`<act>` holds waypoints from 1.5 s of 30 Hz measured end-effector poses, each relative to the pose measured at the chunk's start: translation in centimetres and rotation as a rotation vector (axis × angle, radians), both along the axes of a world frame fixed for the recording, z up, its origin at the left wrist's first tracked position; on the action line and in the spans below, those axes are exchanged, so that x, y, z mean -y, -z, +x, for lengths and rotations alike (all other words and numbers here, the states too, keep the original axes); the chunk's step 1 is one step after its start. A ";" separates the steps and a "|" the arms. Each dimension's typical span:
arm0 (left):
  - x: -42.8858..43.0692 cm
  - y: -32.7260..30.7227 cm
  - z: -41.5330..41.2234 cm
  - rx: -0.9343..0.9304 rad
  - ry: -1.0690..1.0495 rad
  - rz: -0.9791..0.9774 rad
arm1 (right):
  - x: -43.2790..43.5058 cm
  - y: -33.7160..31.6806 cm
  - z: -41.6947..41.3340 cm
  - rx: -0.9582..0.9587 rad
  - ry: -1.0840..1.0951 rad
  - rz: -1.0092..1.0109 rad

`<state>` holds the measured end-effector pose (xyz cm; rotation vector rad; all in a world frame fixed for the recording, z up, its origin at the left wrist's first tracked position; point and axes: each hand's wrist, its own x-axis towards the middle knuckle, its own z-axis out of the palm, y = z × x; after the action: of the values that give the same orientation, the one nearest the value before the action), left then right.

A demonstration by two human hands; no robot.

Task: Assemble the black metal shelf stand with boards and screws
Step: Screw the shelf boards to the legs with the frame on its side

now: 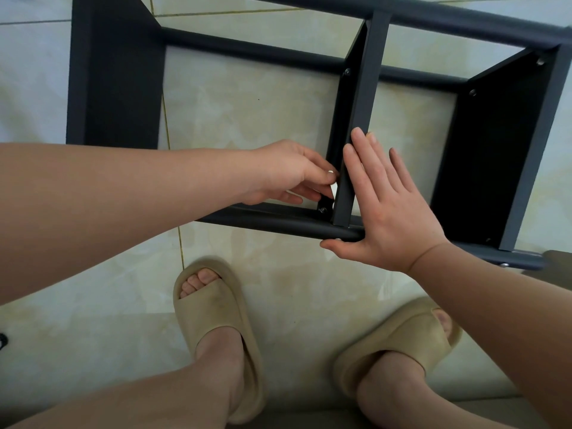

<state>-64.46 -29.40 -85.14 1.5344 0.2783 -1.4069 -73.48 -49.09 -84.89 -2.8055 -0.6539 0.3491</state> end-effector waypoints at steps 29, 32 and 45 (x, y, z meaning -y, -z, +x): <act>-0.5 0.1 0.6 -0.101 0.096 0.043 | 0.0 0.1 0.0 0.007 -0.008 -0.019; -0.7 0.0 0.7 -0.069 0.126 0.045 | 0.0 0.1 0.0 0.007 -0.009 -0.024; -1.0 -0.4 0.6 0.104 0.299 0.046 | 0.0 0.0 0.0 0.015 -0.004 -0.009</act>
<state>-63.85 -28.42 -84.73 1.7341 0.0171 -1.5518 -73.47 -49.08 -84.91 -2.8185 -0.6629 0.3332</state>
